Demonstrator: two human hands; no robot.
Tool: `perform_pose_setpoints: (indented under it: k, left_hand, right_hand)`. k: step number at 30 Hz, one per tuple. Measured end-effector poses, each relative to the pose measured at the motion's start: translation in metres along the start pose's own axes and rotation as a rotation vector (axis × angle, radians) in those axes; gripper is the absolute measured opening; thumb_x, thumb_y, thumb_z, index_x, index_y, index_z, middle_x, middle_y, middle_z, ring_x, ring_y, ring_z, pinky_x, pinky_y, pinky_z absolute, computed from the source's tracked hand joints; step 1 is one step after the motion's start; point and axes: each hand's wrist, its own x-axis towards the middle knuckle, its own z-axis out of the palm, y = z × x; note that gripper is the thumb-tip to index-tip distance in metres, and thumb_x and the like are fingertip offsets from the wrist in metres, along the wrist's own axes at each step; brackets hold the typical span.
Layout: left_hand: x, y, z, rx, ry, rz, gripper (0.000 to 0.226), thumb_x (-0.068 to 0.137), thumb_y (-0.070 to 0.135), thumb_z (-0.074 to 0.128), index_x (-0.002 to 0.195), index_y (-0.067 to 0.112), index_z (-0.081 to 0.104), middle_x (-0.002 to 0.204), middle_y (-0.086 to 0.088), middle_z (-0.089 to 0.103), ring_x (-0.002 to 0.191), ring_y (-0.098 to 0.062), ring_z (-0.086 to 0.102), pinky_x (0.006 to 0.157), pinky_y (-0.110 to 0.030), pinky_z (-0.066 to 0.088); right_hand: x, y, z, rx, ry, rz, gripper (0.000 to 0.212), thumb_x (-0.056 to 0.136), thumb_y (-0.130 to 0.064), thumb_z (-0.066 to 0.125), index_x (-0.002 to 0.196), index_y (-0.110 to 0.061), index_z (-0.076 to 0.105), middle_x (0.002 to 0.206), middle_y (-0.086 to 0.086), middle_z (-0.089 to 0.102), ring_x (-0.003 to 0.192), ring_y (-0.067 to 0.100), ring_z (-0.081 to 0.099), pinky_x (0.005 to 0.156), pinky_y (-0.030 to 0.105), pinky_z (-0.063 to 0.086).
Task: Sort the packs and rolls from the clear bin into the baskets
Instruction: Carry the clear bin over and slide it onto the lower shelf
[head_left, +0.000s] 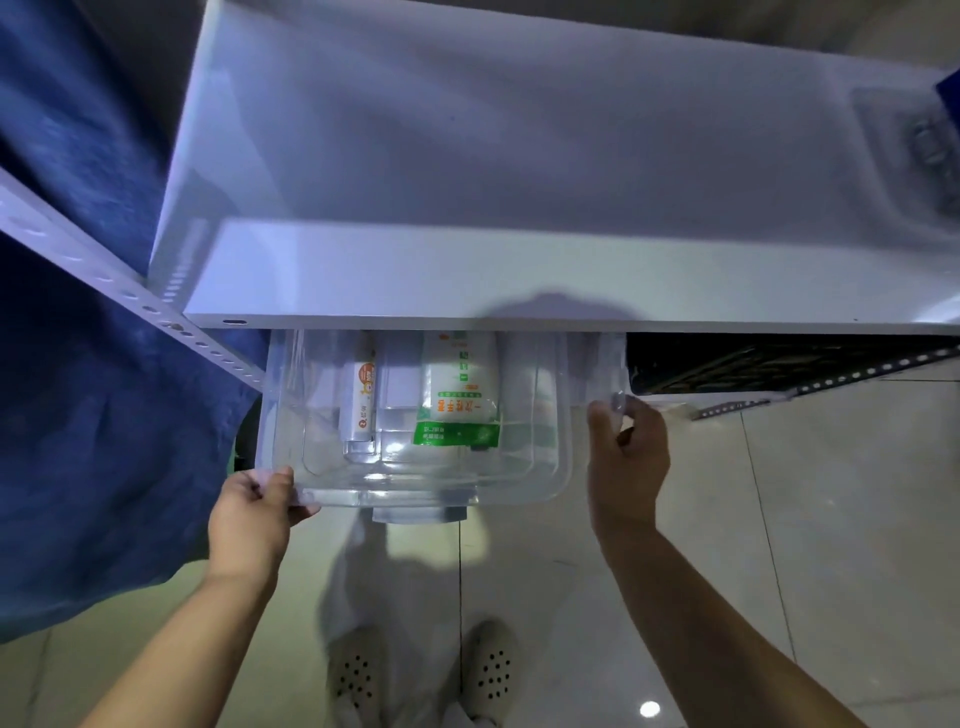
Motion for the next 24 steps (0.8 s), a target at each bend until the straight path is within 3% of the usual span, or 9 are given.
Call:
perform_pose_setpoints:
  k: [3,6,10,12,15,19,24]
  left_hand:
    - [0.001,0.002,0.0,-0.06,-0.008,-0.045,0.021,0.094,0.013,0.046,0.074,0.013,0.043,0.07,-0.012,0.056,0.04,-0.006,0.061,0.065,-0.03,0.052]
    - [-0.001,0.003,-0.003,-0.114,-0.002,-0.085,0.022,0.094,0.011,0.047,0.073,0.014,0.042,0.071,-0.009,0.054,0.043,-0.01,0.062,0.065,-0.028,0.052]
    - [-0.001,0.004,-0.009,-0.175,-0.026,-0.117,0.016,0.094,0.01,0.046,0.078,0.013,0.046,0.077,-0.012,0.053,0.061,-0.021,0.059,0.066,-0.026,0.056]
    - [0.0,0.002,-0.012,-0.183,-0.041,-0.107,0.016,0.094,0.007,0.045,0.079,0.013,0.047,0.078,-0.012,0.053,0.062,-0.018,0.058,0.069,-0.026,0.056]
    - [0.002,0.001,-0.019,-0.196,-0.082,-0.093,0.014,0.092,0.001,0.045,0.081,0.009,0.049,0.077,-0.01,0.053,0.062,-0.017,0.058,0.061,-0.017,0.056]
    - [0.008,0.001,-0.033,-0.191,-0.124,-0.095,0.019,0.091,0.001,0.045,0.08,0.007,0.06,0.061,-0.001,0.065,0.057,-0.013,0.063,0.061,-0.019,0.055]
    - [0.015,0.008,-0.052,-0.195,-0.146,-0.056,0.028,0.094,0.01,0.041,0.084,0.019,0.066,0.063,0.008,0.072,0.059,-0.004,0.067,0.057,-0.019,0.052]
  right_hand:
    - [-0.041,-0.005,0.007,-0.101,-0.043,-0.168,0.024,0.078,-0.022,0.071,0.096,-0.021,0.056,0.094,-0.008,0.054,0.078,0.005,0.049,0.07,0.001,0.036]
    - [-0.069,-0.008,0.014,-0.17,-0.071,-0.197,0.028,0.075,-0.027,0.073,0.096,-0.02,0.056,0.096,-0.008,0.052,0.084,0.005,0.05,0.068,0.005,0.036]
    - [-0.092,-0.018,0.029,-0.318,-0.016,-0.287,0.035,0.071,-0.032,0.077,0.095,-0.013,0.061,0.096,0.001,0.058,0.082,0.0,0.046,0.061,0.005,0.03]
    - [-0.106,-0.023,0.036,-0.365,-0.008,-0.363,0.036,0.072,-0.035,0.077,0.094,-0.011,0.062,0.094,0.004,0.06,0.079,0.002,0.049,0.054,0.011,0.036]
    - [-0.13,-0.031,0.05,-0.425,-0.058,-0.48,0.037,0.072,-0.043,0.071,0.094,-0.014,0.063,0.095,0.0,0.059,0.072,0.014,0.061,0.047,0.021,0.045]
    - [-0.162,-0.044,0.08,-0.544,-0.189,-0.607,0.041,0.059,-0.041,0.082,0.088,-0.016,0.067,0.083,0.001,0.063,0.055,0.018,0.06,0.043,0.019,0.04]
    - [-0.194,-0.065,0.123,-0.683,-0.314,-0.723,0.045,0.047,-0.04,0.086,0.08,-0.017,0.067,0.075,0.002,0.062,0.044,0.016,0.054,0.037,0.02,0.035]
